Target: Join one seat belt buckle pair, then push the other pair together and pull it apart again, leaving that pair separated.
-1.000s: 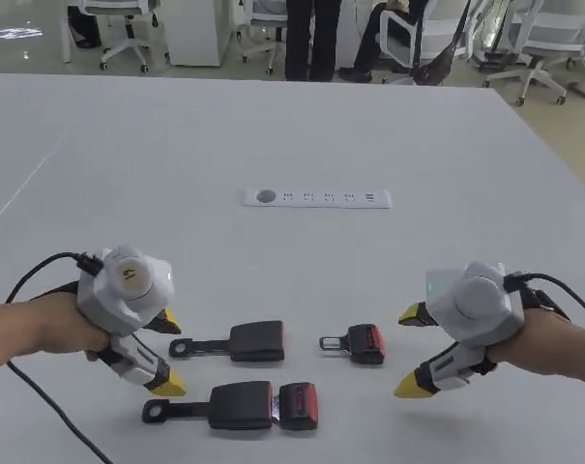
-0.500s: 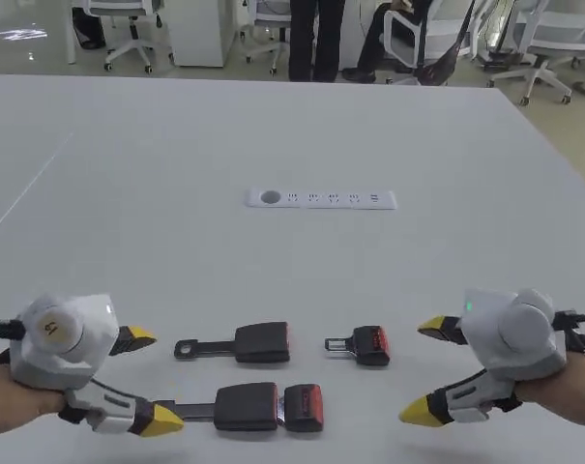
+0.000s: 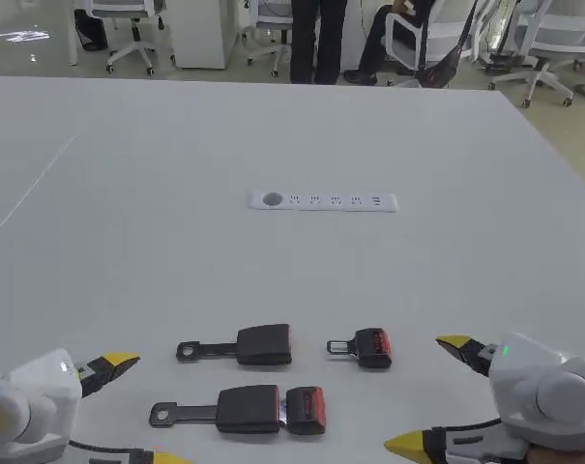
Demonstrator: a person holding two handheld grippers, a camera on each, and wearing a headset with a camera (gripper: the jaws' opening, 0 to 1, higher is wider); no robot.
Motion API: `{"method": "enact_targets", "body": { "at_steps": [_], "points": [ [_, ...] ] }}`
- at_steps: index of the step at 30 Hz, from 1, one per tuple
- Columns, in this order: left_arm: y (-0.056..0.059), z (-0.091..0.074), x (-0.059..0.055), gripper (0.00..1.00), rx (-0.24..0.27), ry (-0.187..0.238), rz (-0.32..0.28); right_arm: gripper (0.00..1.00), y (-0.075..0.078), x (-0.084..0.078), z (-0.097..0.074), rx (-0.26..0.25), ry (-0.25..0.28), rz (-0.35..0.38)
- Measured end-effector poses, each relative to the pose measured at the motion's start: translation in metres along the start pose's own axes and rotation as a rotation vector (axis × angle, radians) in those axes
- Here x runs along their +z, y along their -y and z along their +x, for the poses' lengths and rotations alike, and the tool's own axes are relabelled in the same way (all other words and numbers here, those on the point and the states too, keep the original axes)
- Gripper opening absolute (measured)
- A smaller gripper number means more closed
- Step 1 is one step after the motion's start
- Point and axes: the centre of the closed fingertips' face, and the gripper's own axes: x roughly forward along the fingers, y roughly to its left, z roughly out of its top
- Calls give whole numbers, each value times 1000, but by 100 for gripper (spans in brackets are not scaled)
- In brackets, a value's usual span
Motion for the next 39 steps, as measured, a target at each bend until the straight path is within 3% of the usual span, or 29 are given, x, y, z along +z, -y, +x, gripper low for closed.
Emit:
{"method": "enact_targets", "body": {
  "at_steps": [4, 11, 14, 15, 22, 27, 29, 33, 39],
  "points": [
    [5, 0, 2, 99, 7, -3, 7, 97, -4, 0, -1, -14, 43, 46],
    [6, 2, 1, 100, 15, 25, 21, 99, -12, 0, -4, -33, 61, 57],
    [7, 1, 3, 100, 17, 44, 19, 99, -14, 0, -6, -39, 59, 33],
    [3, 2, -2, 100, 19, 42, 18, 99, -15, 0, -6, -38, 58, 29],
    [10, 1, 3, 100, 30, 29, 36, 99, -15, 0, -8, -44, 53, 24],
    [3, 1, -2, 100, 35, 34, 48, 99, -20, 0, -7, -44, 45, 9],
    [8, 0, 5, 100, 38, 33, 53, 99, -21, 1, -7, -44, 44, 6],
    [4, 0, 1, 100, 42, 31, 56, 99, -22, 1, -7, -42, 41, 6],
    [15, 0, 11, 100, 40, 28, 65, 99, -18, -6, -5, -44, 31, 6]
  ]
}}
